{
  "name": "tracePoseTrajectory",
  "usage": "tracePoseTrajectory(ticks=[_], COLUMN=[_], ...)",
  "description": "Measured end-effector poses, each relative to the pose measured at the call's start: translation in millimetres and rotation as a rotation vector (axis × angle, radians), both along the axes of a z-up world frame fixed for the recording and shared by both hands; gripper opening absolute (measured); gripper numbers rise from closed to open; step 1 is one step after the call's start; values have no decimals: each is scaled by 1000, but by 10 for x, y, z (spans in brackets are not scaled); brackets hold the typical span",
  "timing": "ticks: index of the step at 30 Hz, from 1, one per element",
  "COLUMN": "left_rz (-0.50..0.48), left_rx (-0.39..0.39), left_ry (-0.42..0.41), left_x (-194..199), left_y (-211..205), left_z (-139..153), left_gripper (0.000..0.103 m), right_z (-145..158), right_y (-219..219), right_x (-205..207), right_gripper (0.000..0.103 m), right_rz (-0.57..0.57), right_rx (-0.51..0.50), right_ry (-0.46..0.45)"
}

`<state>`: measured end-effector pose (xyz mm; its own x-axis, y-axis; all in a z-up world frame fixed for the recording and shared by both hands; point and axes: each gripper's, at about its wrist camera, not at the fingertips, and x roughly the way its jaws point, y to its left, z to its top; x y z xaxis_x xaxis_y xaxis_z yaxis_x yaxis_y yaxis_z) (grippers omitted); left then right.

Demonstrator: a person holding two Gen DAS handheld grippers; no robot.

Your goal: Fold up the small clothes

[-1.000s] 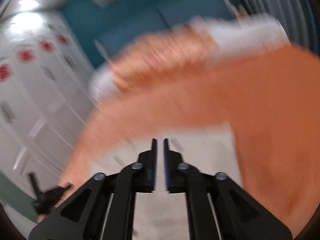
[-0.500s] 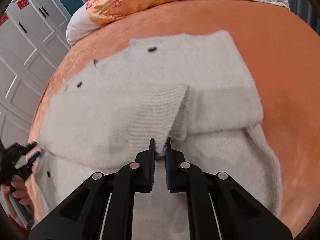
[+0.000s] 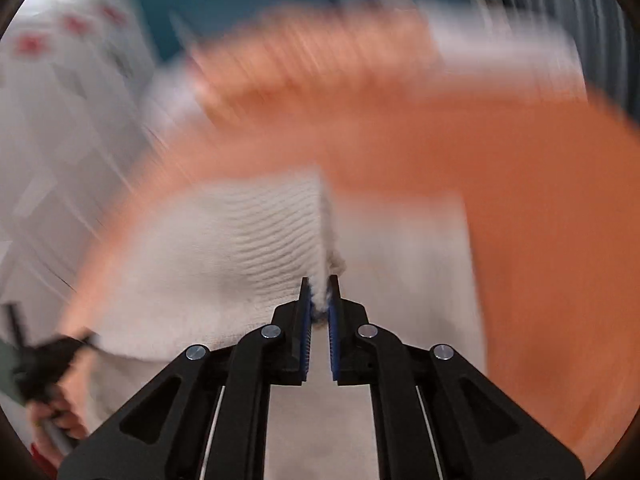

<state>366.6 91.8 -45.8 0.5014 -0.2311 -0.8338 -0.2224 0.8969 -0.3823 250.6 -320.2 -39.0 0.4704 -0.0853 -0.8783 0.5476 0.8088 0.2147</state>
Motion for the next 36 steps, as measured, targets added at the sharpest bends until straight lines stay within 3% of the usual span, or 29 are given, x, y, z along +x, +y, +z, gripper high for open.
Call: tracePoseTrajectory(ticks=[2,6,9,14,17,21,22,23,24,25,26,29,30,31,32,34,36], left_rz=[16,-23,-56,-104,-118,-121,-122,-129,-132,-135,-139,-149,-153,-153,-155,-156,-160], left_rx=[-24,37,83,134,140,131,133,135,140,147,152,153,155,160,165,181,188], left_ry=[-19,-33,-45,-76,-107,-118,-121,-124,-127,-130,-132,-138,-141,-143,-145,-146,-144], left_x=[-53,-43,-25,-15,-53,-62,-62,-62,-62,-64,-68,-71,-70,-70,-69,-65,-54], left_y=[33,-28,-87,-90,-80,-68,-70,-77,-86,-94,-98,-94,-93,-99,-105,-127,-138], left_z=[-35,-30,-64,-124,-146,-153,-155,-155,-156,-157,-157,-163,-169,-176,-184,-192,-182], left_gripper=[4,4,5,9,10,11,11,11,11,11,11,11,11,11,11,12,12], right_z=[31,331,-129,-105,-68,139,149,91,14,-31,52,556,626,582,421,-82,-73], right_y=[45,98,0,0,3,-82,-82,-116,-135,-132,-112,-80,-93,-138,-204,-306,-221], right_x=[-141,-298,-150,-249,-293,-224,-204,-62,55,146,162,-53,-105,-137,-85,31,-41], right_gripper=[6,6,6,7,17,54,55,55,37,9,7,5,4,2,2,1,2], right_rz=[-2,-4,-24,-48,-60,-94,-95,-82,-69,-59,-41,-38,-49,-82,-101,-102,-73], right_rx=[10,-7,32,109,144,167,163,172,180,164,121,53,38,-10,-14,29,-20], right_ry=[-85,-249,-70,-145,-161,-242,-230,-175,-104,-47,-68,-305,-346,-329,-257,-31,-60])
